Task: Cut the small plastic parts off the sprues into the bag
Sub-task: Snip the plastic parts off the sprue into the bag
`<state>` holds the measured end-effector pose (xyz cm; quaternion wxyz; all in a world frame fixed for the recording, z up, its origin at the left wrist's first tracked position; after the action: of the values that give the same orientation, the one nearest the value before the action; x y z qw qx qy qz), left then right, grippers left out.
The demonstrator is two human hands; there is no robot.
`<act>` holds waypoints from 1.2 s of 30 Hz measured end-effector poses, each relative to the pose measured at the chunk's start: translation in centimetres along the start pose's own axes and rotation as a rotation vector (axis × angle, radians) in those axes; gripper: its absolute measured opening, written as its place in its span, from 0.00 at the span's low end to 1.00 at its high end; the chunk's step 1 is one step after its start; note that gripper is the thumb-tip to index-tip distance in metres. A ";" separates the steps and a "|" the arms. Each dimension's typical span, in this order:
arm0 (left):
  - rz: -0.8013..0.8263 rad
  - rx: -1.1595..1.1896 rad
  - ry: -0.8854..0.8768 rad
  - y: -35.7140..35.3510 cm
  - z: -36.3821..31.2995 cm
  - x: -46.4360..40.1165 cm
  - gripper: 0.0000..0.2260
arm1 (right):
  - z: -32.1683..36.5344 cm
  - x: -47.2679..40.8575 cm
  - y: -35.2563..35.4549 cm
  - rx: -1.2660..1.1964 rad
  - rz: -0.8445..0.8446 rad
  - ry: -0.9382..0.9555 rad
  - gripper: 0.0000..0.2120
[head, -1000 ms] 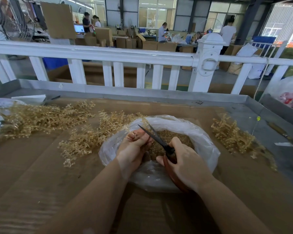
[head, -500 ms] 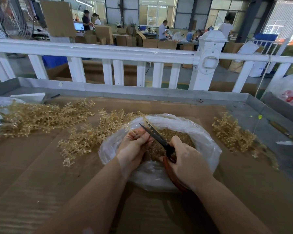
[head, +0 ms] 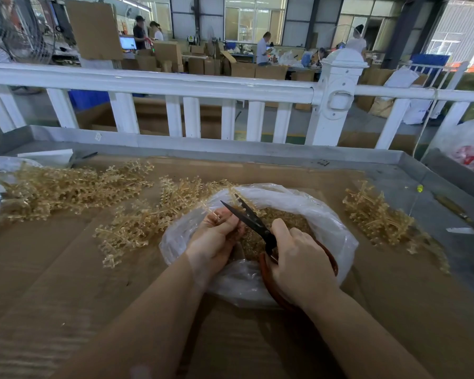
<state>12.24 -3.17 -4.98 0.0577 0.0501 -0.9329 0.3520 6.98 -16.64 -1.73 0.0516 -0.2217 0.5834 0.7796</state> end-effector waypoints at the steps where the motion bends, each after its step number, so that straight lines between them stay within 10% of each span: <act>1: 0.001 0.005 0.001 0.0 0.0 0.0 0.08 | 0.1 0.0 0.1 0.016 -0.003 -0.002 0.18; 36: 0.059 -0.058 0.119 0.0 -0.2 0.1 0.04 | 0.2 0.1 0.0 -0.138 -0.058 -0.037 0.14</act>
<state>12.15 -3.10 -4.82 0.1039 -0.0003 -0.9387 0.3287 6.79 -16.47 -1.70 0.0695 -0.2270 0.5205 0.8202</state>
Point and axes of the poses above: each hand's wrist, its own x-axis away from the middle knuckle, its own y-axis out of the back of the hand, z = x × y, the point moved 5 cm from there along -x, towards the middle knuckle, and after that the axes turned 4 degrees about -y, right-handed, at the moved point
